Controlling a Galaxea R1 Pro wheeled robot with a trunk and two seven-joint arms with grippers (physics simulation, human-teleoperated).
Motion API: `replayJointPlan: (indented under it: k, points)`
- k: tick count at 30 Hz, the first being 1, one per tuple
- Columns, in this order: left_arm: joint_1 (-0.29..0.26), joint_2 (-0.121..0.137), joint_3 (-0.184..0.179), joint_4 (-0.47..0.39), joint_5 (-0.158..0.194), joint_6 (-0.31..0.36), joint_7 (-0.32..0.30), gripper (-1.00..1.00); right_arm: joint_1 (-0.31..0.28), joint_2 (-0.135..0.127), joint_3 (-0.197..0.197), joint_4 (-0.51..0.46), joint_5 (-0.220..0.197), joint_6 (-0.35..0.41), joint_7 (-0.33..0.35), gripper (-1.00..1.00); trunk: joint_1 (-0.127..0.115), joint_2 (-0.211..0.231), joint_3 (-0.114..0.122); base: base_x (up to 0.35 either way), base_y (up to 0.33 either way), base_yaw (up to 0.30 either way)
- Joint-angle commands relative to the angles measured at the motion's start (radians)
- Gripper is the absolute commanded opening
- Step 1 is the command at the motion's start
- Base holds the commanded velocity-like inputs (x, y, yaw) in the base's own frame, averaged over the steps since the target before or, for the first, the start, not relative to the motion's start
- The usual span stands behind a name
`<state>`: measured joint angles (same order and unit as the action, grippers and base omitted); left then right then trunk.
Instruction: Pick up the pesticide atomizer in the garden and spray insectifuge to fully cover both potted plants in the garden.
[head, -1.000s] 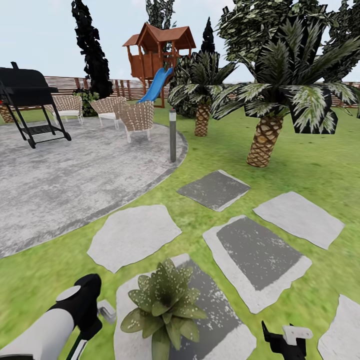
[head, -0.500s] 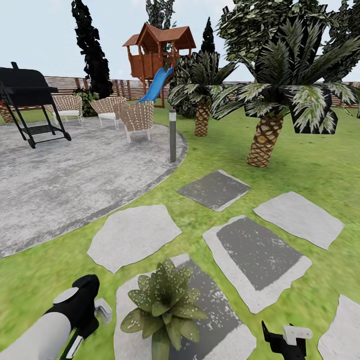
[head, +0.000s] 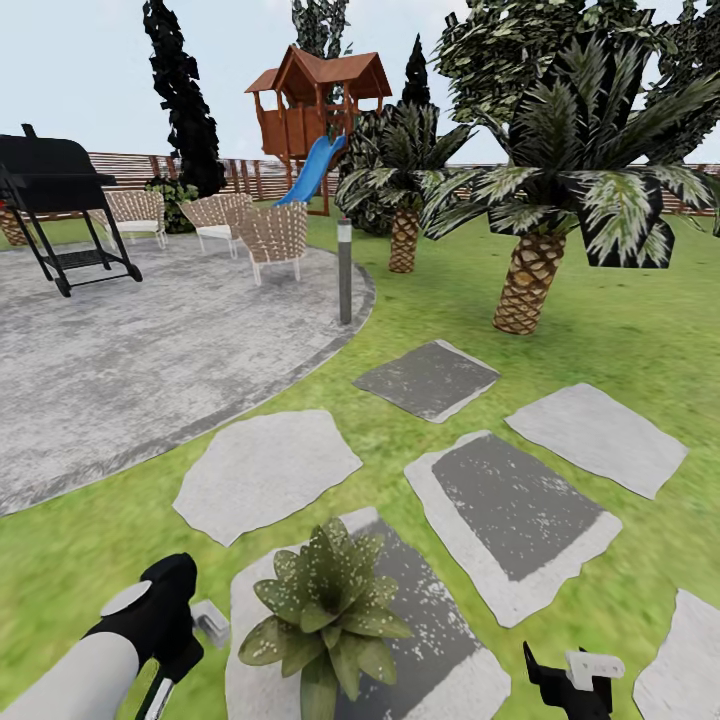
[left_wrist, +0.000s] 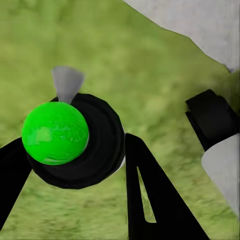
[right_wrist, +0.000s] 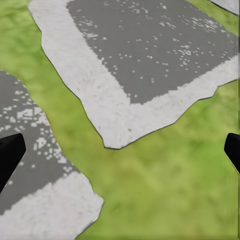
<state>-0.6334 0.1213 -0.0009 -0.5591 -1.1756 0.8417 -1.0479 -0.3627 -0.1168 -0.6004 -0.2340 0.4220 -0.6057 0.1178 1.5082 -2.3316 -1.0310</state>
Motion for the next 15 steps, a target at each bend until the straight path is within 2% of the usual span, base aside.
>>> replayJointPlan:
  k: [1,8,15]
  points:
    - [0.000,0.000,0.000,-0.003,-0.003,0.005,-0.009,-1.00,-0.001,0.000,-0.009,0.001,0.000,-0.003,0.010,1.00,0.000,0.000,-0.001,0.000,-0.220,0.000]
    - [0.000,0.003,-0.005,-0.008,0.002,0.005,-0.009,-1.00,-0.001,0.000,-0.009,0.001,0.000,-0.003,0.010,1.00,0.000,0.000,-0.001,-0.013,-0.263,0.015]
    - [-0.011,0.005,-0.005,-0.012,0.001,0.007,-0.013,-1.00,-0.001,0.002,-0.009,0.001,0.000,-0.003,0.011,1.00,0.000,0.000,-0.001,-0.120,-0.264,0.259]
